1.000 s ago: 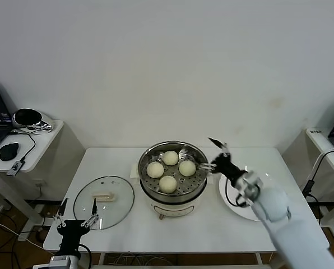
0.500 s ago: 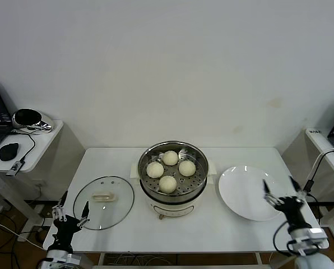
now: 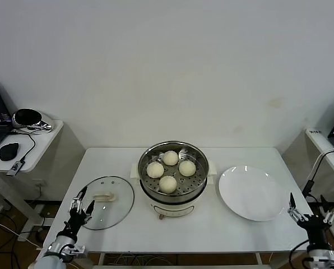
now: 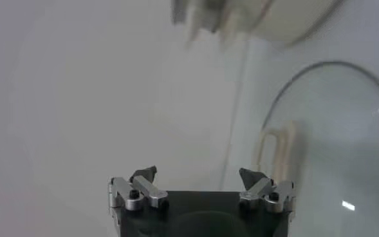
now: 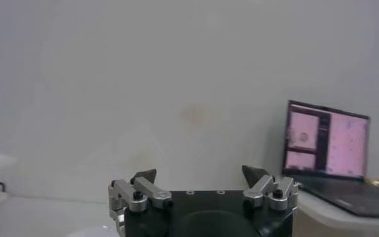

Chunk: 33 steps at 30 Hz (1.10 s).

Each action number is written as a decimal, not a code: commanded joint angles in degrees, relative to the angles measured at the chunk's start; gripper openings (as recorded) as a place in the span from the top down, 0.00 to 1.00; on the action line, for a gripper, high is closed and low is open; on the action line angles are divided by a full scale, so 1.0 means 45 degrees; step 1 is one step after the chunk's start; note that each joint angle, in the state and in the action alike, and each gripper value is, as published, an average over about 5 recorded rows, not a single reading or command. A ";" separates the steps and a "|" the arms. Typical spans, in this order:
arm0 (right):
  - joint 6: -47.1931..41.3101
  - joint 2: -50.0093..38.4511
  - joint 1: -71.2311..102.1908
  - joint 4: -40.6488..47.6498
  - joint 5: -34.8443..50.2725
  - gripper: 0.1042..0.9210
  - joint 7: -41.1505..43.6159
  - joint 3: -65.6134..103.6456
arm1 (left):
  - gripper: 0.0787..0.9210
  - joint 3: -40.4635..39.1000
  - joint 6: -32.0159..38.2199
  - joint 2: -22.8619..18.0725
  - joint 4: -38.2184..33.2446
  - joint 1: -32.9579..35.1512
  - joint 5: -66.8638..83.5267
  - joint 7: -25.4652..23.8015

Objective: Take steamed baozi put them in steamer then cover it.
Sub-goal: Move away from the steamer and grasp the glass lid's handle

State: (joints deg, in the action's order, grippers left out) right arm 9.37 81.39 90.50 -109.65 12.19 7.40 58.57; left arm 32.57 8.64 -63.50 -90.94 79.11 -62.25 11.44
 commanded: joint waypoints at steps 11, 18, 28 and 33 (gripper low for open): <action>0.0135 0.0437 0.0446 -0.0073 -0.0139 0.12 -0.0126 0.0529 | 0.12 -0.1436 0.0296 0.0129 0.2762 -0.2756 -0.1704 -0.0244; 0.0204 0.0467 0.0459 0.0077 -0.0231 0.12 -0.0101 0.0508 | 0.12 -0.1522 0.0322 0.0070 0.3265 -0.3347 -0.1594 -0.0135; 0.0257 0.0519 0.0411 0.0258 -0.0379 0.12 -0.0077 0.0408 | 0.12 -0.1606 0.0408 -0.0041 0.3811 -0.3744 -0.1391 -0.0103; 0.0283 0.0534 0.0395 0.0346 -0.0440 0.12 -0.0074 0.0354 | 0.23 -0.1623 0.0450 -0.0051 0.3947 -0.3733 -0.1388 -0.0189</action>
State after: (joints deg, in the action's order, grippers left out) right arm 10.53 83.67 92.23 -108.38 10.40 7.09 60.21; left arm 25.70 10.53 -63.72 -75.20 63.76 -68.36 10.78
